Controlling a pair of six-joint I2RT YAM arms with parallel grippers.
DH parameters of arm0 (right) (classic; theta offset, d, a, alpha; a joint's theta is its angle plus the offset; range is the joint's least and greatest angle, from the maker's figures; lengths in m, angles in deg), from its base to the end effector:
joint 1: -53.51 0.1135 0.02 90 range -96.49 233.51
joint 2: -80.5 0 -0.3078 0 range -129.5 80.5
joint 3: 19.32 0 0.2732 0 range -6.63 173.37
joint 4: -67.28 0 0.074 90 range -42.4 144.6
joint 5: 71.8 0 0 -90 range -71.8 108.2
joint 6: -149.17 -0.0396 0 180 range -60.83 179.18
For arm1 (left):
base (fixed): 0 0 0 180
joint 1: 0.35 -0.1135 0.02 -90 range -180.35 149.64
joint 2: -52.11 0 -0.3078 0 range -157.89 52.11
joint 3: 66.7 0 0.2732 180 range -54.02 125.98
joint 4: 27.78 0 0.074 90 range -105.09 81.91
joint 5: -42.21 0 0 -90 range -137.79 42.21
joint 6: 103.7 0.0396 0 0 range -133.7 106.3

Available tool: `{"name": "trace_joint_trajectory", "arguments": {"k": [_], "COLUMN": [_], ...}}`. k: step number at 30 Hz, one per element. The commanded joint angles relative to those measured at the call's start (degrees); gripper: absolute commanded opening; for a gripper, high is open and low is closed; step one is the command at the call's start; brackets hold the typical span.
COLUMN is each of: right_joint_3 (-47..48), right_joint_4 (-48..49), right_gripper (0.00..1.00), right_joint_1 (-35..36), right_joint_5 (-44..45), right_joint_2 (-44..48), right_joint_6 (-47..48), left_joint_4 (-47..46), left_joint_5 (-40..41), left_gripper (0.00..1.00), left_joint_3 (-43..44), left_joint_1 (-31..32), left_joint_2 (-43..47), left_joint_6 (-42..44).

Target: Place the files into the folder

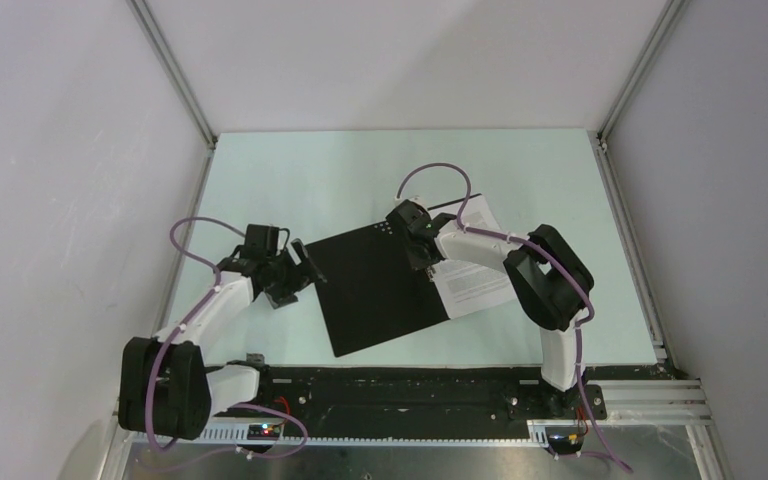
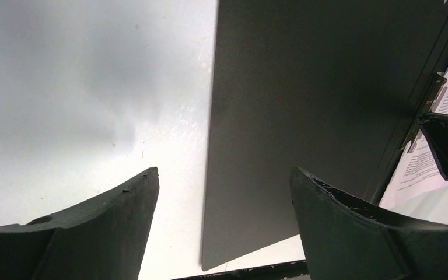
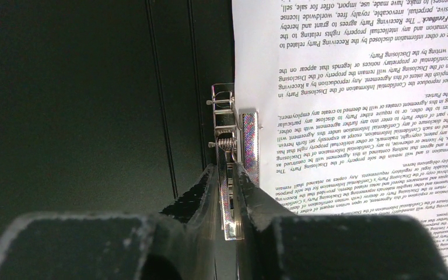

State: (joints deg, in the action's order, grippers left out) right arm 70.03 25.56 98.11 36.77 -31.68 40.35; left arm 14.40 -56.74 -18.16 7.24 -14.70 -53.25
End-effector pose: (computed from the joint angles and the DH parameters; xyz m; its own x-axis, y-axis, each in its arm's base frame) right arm 0.3192 0.2971 0.1918 -0.7918 -0.3514 -0.4995 -0.3304 0.9344 -0.1336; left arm 0.2113 -0.0344 0.2124 -0.7964 -0.5284 -0.2941 -0.3898 0.8204 -0.4184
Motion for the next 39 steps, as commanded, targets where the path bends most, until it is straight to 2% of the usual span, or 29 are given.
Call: {"name": "trace_joint_trajectory", "arguments": {"k": [1, 4, 17, 29, 39], "right_joint_3": [0.04, 0.07, 0.81, 0.89, 0.81], "right_joint_4": [-2.11, -2.51, -6.96, -7.52, -7.96], "right_gripper": [0.15, 0.13, 0.16, 0.22, 0.2], "right_joint_1": [-0.12, -0.14, 1.37, 2.3, 2.28], "right_joint_5": [-1.55, -2.16, 1.27, 3.35, 1.39], "right_joint_2": [0.44, -0.06, 1.34, 4.94, 3.96], "right_joint_6": [-2.03, -2.12, -4.86, -5.84, -6.28], "left_joint_4": [-0.49, -0.59, -0.93, -1.27, -1.54], "left_joint_5": [-1.14, -0.96, -0.64, -0.49, -0.63], "left_gripper": [0.87, 0.88, 0.89, 0.89, 0.88], "left_joint_3": [2.26, 2.1, 1.76, 1.34, 1.1], "left_joint_1": [-0.3, -0.25, -0.22, -0.22, -0.24], "left_joint_2": [-1.08, -1.15, -1.62, -2.06, -2.24], "left_joint_6": [1.56, 1.85, 2.5, 2.58, 2.46]}}
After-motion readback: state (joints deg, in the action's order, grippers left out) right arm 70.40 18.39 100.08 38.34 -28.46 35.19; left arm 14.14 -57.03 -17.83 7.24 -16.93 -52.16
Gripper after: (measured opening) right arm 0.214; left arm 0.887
